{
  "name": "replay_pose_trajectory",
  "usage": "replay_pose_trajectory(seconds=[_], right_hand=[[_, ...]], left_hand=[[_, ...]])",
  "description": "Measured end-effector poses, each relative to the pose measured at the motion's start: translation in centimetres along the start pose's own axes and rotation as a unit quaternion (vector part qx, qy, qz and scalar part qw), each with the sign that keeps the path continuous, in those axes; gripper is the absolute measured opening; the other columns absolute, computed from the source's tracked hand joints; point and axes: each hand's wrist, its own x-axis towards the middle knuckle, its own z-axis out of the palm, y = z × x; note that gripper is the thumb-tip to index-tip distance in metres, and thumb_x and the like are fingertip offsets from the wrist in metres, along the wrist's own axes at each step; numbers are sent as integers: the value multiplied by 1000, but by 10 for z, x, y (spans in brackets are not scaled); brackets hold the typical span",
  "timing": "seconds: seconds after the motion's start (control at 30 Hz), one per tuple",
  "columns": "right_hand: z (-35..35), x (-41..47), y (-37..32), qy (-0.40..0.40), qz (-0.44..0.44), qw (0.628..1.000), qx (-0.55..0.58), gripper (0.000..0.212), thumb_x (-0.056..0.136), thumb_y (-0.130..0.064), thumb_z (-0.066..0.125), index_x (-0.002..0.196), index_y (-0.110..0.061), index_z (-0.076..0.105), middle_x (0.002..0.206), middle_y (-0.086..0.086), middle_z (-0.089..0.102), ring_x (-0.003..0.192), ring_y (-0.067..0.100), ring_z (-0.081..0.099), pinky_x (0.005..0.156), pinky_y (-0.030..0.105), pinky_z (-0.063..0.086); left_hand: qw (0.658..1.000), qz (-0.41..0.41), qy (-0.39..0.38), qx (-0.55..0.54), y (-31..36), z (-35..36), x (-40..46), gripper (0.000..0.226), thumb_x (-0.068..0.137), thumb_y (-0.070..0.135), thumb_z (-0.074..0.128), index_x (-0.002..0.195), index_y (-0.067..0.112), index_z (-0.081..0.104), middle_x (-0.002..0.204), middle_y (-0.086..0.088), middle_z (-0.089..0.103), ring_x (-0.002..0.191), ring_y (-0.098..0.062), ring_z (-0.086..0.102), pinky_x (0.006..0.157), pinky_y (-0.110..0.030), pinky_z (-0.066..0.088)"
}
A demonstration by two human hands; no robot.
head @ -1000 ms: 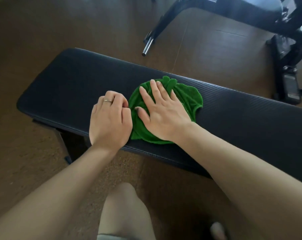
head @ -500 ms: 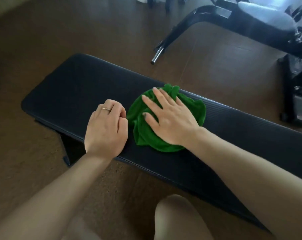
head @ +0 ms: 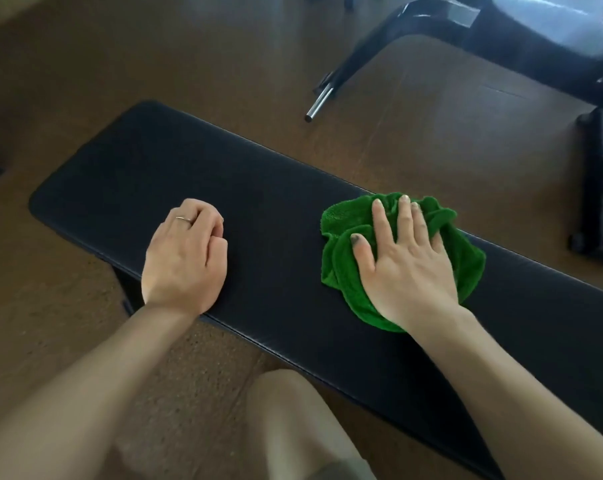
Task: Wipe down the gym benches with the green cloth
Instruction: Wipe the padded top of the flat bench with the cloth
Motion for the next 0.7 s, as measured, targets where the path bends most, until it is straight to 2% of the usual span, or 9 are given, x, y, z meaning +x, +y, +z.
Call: replay_pose_trajectory(seconds=[0.1, 0.23, 0.3, 0.37, 0.5, 0.6, 0.7], right_hand=[[0, 24, -22, 9, 7, 1000, 1, 75, 104, -60, 6, 164, -18, -8, 172, 15, -10, 159, 28, -10, 127, 51, 0], [-7, 79, -47, 53, -18, 998, 5, 73, 106, -56, 11, 164, -12, 17, 164, 17, 31, 153, 33, 27, 126, 53, 15], [-8, 90, -54, 57, -17, 998, 10, 72, 106, -55, 11, 163, -11, 19, 160, 15, 39, 149, 33, 34, 125, 53, 18], [-6, 83, -58, 57, -9, 998, 5, 74, 106, -55, 10, 165, -11, 10, 165, 16, 30, 153, 32, 26, 126, 53, 13], [11, 10, -80, 34, -37, 999, 6, 77, 105, -58, 9, 164, -10, -5, 172, 17, -9, 159, 30, -9, 128, 53, 5], [28, -41, -104, 33, -84, 996, -25, 77, 104, -59, 3, 164, -11, -8, 171, 16, -15, 159, 29, -13, 128, 52, 5], [32, -40, -112, 36, -86, 995, -36, 77, 103, -61, 3, 164, -15, -8, 172, 11, -15, 159, 26, -14, 128, 50, 2]], left_hand=[[1000, -4, -3, 9, 2, 1, 0, 17, 88, 18, 34, 82, 15, 50, 104, 4, 55, 93, -21, 51, 77, -45, 48], [1000, 5, 1, 7, 0, 2, 0, 20, 89, 21, 32, 82, 16, 50, 104, 3, 56, 93, -20, 51, 77, -44, 47], [1000, 12, 8, 3, -1, 1, -1, 23, 90, 22, 30, 81, 15, 51, 104, 3, 56, 94, -21, 52, 78, -45, 47], [1000, 22, 9, 1, -2, 0, -1, 26, 91, 24, 29, 82, 15, 51, 104, 1, 56, 94, -21, 52, 78, -44, 47], [999, 41, 7, -11, -4, 0, -1, 28, 92, 24, 29, 82, 14, 54, 103, 1, 57, 92, -21, 52, 78, -43, 46], [997, 53, 8, -51, -12, -2, -1, 27, 93, 21, 32, 86, 15, 58, 101, 4, 59, 93, -19, 53, 80, -43, 46], [989, 82, -11, -124, -24, -10, 5, 25, 97, 19, 36, 95, 14, 60, 102, 3, 62, 95, -16, 56, 84, -40, 47]])
